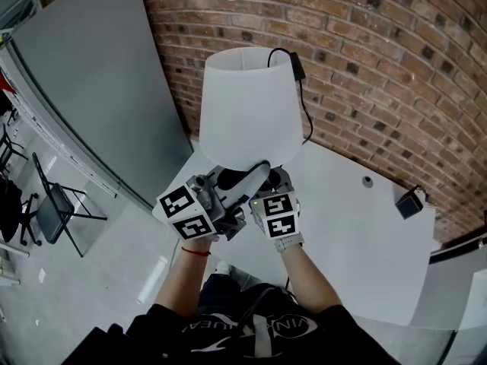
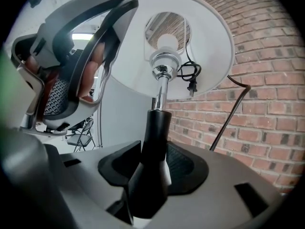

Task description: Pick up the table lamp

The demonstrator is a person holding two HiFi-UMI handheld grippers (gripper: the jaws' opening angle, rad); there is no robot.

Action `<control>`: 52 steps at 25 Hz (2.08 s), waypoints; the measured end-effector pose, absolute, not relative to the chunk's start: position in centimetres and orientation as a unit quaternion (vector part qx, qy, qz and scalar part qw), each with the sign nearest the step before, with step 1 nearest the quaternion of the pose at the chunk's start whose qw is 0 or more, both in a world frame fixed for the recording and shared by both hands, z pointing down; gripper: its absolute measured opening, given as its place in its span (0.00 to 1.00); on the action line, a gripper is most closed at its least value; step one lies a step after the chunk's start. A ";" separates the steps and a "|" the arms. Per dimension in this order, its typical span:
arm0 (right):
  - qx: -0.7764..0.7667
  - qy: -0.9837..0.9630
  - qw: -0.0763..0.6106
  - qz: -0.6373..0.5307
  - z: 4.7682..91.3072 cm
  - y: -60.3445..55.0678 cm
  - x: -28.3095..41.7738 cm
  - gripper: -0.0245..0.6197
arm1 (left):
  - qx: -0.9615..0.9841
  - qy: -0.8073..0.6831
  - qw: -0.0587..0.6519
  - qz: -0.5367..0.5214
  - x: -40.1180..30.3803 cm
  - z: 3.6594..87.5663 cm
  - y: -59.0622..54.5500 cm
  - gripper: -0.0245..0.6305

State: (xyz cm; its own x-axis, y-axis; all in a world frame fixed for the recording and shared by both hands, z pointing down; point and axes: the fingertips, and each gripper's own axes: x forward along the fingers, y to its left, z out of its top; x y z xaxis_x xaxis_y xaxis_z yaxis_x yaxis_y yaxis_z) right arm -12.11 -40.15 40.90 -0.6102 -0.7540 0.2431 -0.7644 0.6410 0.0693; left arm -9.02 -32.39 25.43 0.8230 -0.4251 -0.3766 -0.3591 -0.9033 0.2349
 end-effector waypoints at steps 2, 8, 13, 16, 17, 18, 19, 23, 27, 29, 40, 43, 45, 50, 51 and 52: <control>0.425 -0.897 0.123 0.015 40.2 -40.3 -12.0 0.29 | 0.952 -0.205 0.069 -0.216 -8.9 24.7 -32.3 0.06; 0.427 -0.898 0.107 -0.003 38.0 -40.2 -11.6 0.29 | 0.954 -0.204 0.048 -0.214 -8.4 22.6 -31.7 0.07; 0.427 -0.899 0.094 -0.018 35.7 -40.0 -11.6 0.29 | 0.955 -0.204 0.034 -0.214 -8.1 21.0 -31.2 0.07; 0.427 -0.900 0.084 -0.025 34.7 -39.9 -11.5 0.29 | 0.956 -0.204 0.022 -0.211 -7.9 20.1 -30.8 0.07; 0.426 -0.901 0.082 -0.028 34.4 -39.8 -11.5 0.29 | 0.956 -0.205 0.019 -0.210 -7.8 19.9 -30.7 0.07; 0.425 -0.901 0.080 -0.031 34.1 -39.7 -11.6 0.29 | 0.955 -0.206 0.016 -0.211 -7.8 19.6 -30.6 0.07; 0.424 -0.901 0.079 -0.034 33.7 -39.6 -11.6 0.29 | 0.955 -0.208 0.014 -0.212 -7.8 19.3 -30.4 0.07; 0.421 -0.903 0.070 -0.045 32.5 -39.1 -11.8 0.29 | 0.954 -0.212 0.001 -0.213 -7.9 18.3 -29.9 0.07; 0.420 -0.904 0.060 -0.051 31.5 -38.9 -11.7 0.29 | 0.955 -0.212 -0.009 -0.206 -7.6 17.5 -29.4 0.07; 0.417 -0.906 0.055 -0.056 31.0 -38.8 -11.8 0.29 | 0.956 -0.213 -0.014 -0.203 -7.6 17.1 -29.2 0.07; 0.412 -0.907 0.036 -0.076 29.4 -38.5 -11.3 0.30 | 0.956 -0.215 -0.041 -0.194 -6.8 15.5 -28.5 0.07; 0.413 -0.906 0.033 -0.080 28.9 -38.5 -11.1 0.30 | 0.957 -0.213 -0.046 -0.193 -6.6 15.0 -28.4 0.07; 0.415 -0.906 0.032 -0.082 28.4 -38.7 -10.8 0.30 | 0.957 -0.212 -0.048 -0.194 -6.4 14.6 -28.4 0.07; 0.418 -0.904 0.023 -0.086 27.2 -39.0 -10.2 0.30 | 0.959 -0.207 -0.052 -0.189 -5.6 13.8 -28.6 0.07; 0.420 -0.903 0.024 -0.087 27.1 -39.1 -10.0 0.30 | 0.959 -0.206 -0.053 -0.189 -5.5 13.7 -28.7 0.07; 0.421 -0.903 0.026 -0.088 27.1 -39.2 -9.9 0.30 | 0.959 -0.204 -0.054 -0.190 -5.4 13.5 -28.7 0.07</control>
State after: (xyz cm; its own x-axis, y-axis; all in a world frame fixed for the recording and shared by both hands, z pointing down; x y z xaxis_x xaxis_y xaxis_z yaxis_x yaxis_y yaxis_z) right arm -9.95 -39.18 27.06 -0.6445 -0.7641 -0.0270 -0.7551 0.6305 0.1797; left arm -5.43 -28.74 13.48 0.8446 -0.3715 -0.3857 -0.4126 -0.9105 -0.0266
